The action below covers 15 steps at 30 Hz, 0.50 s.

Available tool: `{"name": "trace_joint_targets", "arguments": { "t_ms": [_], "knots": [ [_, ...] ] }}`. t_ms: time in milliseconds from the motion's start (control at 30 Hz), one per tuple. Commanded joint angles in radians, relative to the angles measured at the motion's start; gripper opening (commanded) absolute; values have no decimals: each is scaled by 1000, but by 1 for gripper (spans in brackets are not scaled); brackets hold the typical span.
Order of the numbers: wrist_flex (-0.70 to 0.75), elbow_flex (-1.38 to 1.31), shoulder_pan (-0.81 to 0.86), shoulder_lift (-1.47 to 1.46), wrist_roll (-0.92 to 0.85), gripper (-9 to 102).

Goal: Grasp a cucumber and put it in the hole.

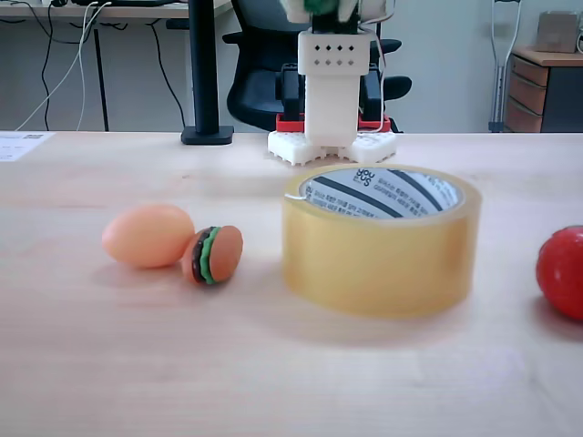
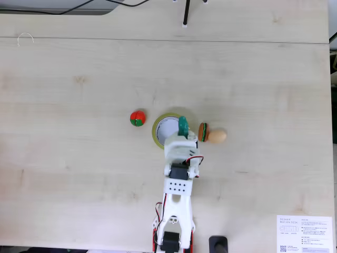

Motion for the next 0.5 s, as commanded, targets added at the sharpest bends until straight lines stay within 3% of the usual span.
{"name": "trace_joint_targets", "arguments": {
  "t_ms": [0, 167, 467],
  "knots": [
    [-91, 98, -3, 92, 325, 0],
    [-192, 241, -3, 103, 324, 0],
    [-353, 249, -6, -9, 319, 0]
  ]
}}
